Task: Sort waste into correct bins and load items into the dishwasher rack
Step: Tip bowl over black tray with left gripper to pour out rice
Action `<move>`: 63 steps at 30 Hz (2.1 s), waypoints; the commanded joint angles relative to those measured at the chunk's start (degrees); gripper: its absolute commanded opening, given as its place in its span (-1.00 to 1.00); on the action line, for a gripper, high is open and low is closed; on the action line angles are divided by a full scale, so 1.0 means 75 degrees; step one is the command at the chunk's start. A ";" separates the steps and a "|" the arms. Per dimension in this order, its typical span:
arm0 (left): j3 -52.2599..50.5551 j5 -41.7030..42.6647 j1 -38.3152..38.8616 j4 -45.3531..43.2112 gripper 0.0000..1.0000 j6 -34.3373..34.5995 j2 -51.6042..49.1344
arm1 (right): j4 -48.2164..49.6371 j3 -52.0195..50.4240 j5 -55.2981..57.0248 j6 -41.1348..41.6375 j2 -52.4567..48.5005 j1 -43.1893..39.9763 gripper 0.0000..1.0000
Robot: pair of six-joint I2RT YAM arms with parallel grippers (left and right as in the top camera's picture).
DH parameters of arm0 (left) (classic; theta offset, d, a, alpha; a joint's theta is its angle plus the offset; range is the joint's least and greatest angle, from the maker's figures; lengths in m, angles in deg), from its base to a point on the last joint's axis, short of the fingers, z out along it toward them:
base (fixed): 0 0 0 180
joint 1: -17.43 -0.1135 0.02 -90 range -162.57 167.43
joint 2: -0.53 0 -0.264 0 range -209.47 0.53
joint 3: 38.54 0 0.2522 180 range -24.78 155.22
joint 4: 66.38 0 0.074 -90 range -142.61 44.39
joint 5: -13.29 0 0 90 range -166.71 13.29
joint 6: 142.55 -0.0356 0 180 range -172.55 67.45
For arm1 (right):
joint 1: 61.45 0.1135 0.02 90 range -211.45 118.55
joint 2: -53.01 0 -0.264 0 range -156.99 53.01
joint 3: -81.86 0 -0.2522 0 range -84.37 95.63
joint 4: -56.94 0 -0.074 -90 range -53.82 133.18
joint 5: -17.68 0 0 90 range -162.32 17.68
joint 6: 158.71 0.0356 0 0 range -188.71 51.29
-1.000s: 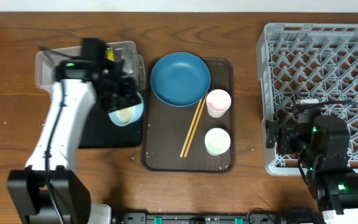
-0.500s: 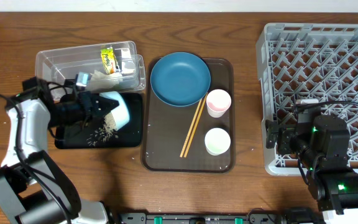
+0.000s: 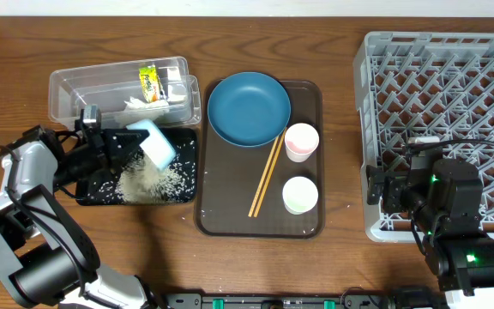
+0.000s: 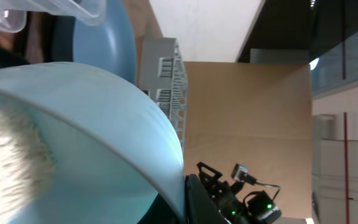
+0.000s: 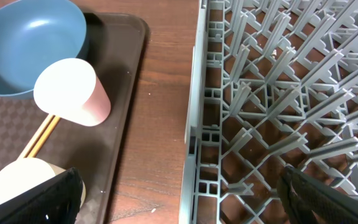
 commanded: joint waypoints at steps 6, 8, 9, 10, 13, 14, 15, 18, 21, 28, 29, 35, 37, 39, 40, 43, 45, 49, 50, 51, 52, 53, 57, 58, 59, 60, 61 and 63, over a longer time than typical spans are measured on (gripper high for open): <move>-0.0015 0.0402 -0.0047 0.0017 -0.88 0.0102 -0.0044 | -0.0026 0.0184 -0.0035 0.0073 0.0003 0.0055 0.99; -0.0015 0.0402 -0.0047 0.0017 -0.88 0.0102 -0.0044 | -0.0032 0.0184 -0.0035 0.0073 0.0003 0.0055 0.99; -0.0015 0.0402 -0.0047 0.0020 -0.88 0.0105 -0.0044 | -0.0032 0.0184 -0.0035 0.0076 0.0003 0.0055 0.98; -0.0017 0.0402 -0.0047 0.0017 -0.88 0.0102 -0.0044 | -0.0032 0.0184 -0.0035 0.0076 0.0003 0.0055 0.98; -0.0015 0.0402 -0.0047 0.0017 -0.88 0.0102 -0.0044 | -0.0032 0.0184 -0.0035 0.0073 0.0003 0.0055 0.98; -0.0015 0.0402 -0.0047 0.0017 -0.88 0.0102 -0.0044 | -0.0032 0.0184 -0.0035 0.0073 0.0003 0.0055 0.98; -0.0015 0.0402 -0.0047 0.0017 -0.88 0.0102 -0.0044 | -0.0032 0.0184 -0.0035 0.0073 0.0003 0.0055 0.99; -0.0017 0.0402 -0.0047 0.0017 -0.88 0.0102 -0.0044 | -0.0032 0.0184 -0.0032 0.0073 0.0003 0.0055 0.99; -0.0015 0.0402 -0.0047 0.0017 -0.88 0.0102 -0.0044 | -0.0032 0.0184 -0.0032 0.0073 0.0003 0.0055 0.98; -0.0015 -0.0664 -0.0047 -0.0347 -0.88 0.0204 -0.0044 | -0.0035 0.0184 -0.0035 0.0073 0.0003 0.0055 0.99; -0.0015 -0.0968 -0.0050 -0.0396 -0.87 0.0405 -0.0044 | -0.0035 0.0184 -0.0032 0.0073 0.0003 0.0055 0.98; -0.0015 -0.0781 -0.0047 -0.0402 -0.88 0.0784 -0.0041 | -0.0035 0.0184 -0.0035 0.0076 0.0003 0.0055 0.99; -0.0015 0.0160 -0.0003 -0.0198 -0.87 -0.0309 -0.0026 | -0.0035 0.0184 -0.0032 0.0073 0.0003 0.0055 0.99; -0.0015 0.0402 -0.0006 -0.0204 -0.88 -0.0650 -0.0026 | -0.0035 0.0184 -0.0032 0.0073 0.0003 0.0055 0.99; -0.0015 0.0373 -0.0006 -0.0274 -0.88 -0.0653 -0.0026 | -0.0038 0.0184 -0.0032 0.0073 0.0003 0.0055 0.99; -0.0015 0.0210 -0.0026 -0.0501 -0.88 -0.0554 -0.0029 | -0.0041 0.0184 -0.0032 0.0076 0.0003 0.0055 0.98; -0.0015 -0.0254 -0.0079 -0.0670 -0.88 0.0108 -0.0029 | -0.0038 0.0184 -0.0032 0.0076 0.0003 0.0055 0.99; -0.0012 0.0405 -0.0125 -0.0452 -0.88 0.0169 0.0003 | -0.0038 0.0184 -0.0032 0.0073 0.0003 0.0055 0.99; -0.0003 0.0405 -0.0117 -0.0466 -0.88 0.0006 0.0041 | -0.0038 0.0184 -0.0032 0.0073 0.0003 0.0055 0.99; -0.0003 0.0379 -0.0119 -0.0469 -0.88 -0.0146 0.0061 | -0.0041 0.0184 -0.0032 0.0073 0.0003 0.0055 0.99; -0.0003 0.0297 -0.0128 -0.0513 -0.88 -0.0195 0.0061 | -0.0044 0.0184 -0.0032 0.0076 0.0003 0.0055 0.99; -0.0003 0.0146 -0.0128 -0.0647 -0.88 -0.0189 0.0055 | -0.0055 0.0184 -0.0032 0.0076 0.0003 0.0055 0.98; -0.0003 -0.0289 -0.0125 -0.0766 -0.88 0.0749 0.0052 | -0.0055 0.0184 -0.0032 0.0073 0.0003 0.0055 0.98; -0.0003 0.0303 -0.0105 -0.0577 -0.88 0.0323 0.0079 | -0.0055 0.0184 -0.0035 0.0076 0.0003 0.0055 0.98; 0.0015 0.0405 -0.0085 -0.0370 -0.88 0.0023 0.0131 | -0.0055 0.0184 -0.0032 0.0076 0.0003 0.0055 0.99; 0.0015 0.0358 -0.0073 -0.0388 -0.87 0.0003 0.0192 | -0.0055 0.0184 -0.0032 0.0076 0.0003 0.0055 0.99; 0.0015 0.0219 -0.0073 -0.0385 -0.88 0.0012 0.0248 | -0.0058 0.0184 -0.0032 0.0073 0.0003 0.0055 0.99; 0.0017 -0.0047 -0.0026 -0.0236 -0.88 0.0015 0.0350 | -0.0058 0.0184 -0.0032 0.0073 0.0003 0.0055 0.98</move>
